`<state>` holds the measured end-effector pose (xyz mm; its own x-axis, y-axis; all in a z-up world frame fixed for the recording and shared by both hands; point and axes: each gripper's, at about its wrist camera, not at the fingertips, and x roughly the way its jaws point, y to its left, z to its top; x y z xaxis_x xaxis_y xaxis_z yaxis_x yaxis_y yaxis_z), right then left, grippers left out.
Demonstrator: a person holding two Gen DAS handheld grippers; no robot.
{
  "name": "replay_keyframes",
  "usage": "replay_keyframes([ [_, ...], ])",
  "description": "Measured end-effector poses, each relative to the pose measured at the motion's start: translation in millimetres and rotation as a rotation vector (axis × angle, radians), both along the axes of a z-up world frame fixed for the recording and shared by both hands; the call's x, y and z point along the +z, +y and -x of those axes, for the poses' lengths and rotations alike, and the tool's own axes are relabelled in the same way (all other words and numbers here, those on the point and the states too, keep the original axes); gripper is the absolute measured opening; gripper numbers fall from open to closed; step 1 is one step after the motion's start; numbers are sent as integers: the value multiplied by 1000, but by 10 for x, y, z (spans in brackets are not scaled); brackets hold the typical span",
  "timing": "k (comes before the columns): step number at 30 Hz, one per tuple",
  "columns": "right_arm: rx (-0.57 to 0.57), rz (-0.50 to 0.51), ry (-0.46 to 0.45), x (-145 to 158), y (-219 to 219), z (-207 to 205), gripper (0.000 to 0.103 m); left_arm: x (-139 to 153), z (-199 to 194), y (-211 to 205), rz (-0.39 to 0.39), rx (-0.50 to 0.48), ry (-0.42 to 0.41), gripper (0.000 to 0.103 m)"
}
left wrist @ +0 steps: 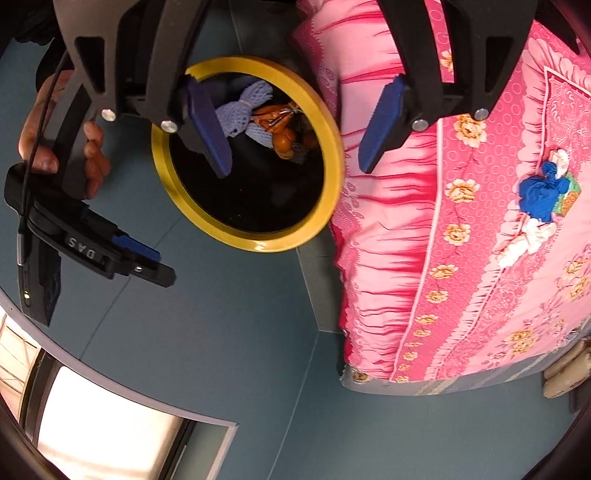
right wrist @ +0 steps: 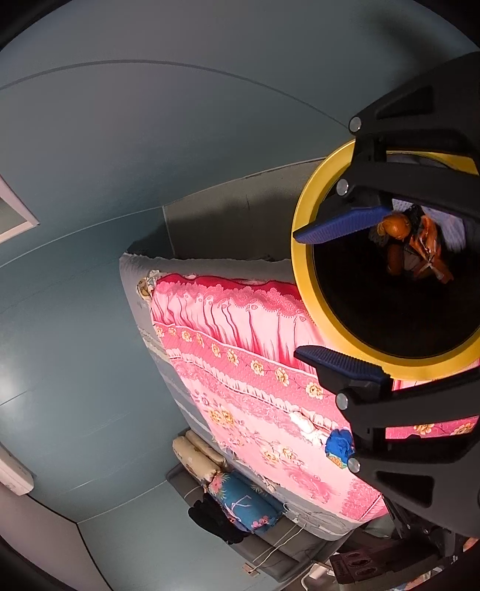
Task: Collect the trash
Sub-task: 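Open both tools over the bin to drop the held trash, then withdraw both open tools from the bin toward the tissues and blue glove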
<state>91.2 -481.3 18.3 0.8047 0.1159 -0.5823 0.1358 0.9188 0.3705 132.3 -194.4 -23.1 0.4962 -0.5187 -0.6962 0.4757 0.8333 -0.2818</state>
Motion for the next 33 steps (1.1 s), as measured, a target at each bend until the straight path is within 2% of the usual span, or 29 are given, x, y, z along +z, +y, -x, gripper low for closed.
replay_keyframes([
  [11, 62, -4, -63, 132, 222, -68, 71, 154, -40, 458, -3, 125, -73, 82],
  [17, 126, 20, -112, 250, 528, -141, 84, 230, -64, 780, -11, 210, -118, 88],
  [22, 177, 41, -140, 328, 837, -272, 91, 233, -93, 1100, -15, 284, -139, 90],
  [33, 266, 74, -135, 357, 1442, -616, 95, 97, -235, 1907, -19, 444, -126, 91],
])
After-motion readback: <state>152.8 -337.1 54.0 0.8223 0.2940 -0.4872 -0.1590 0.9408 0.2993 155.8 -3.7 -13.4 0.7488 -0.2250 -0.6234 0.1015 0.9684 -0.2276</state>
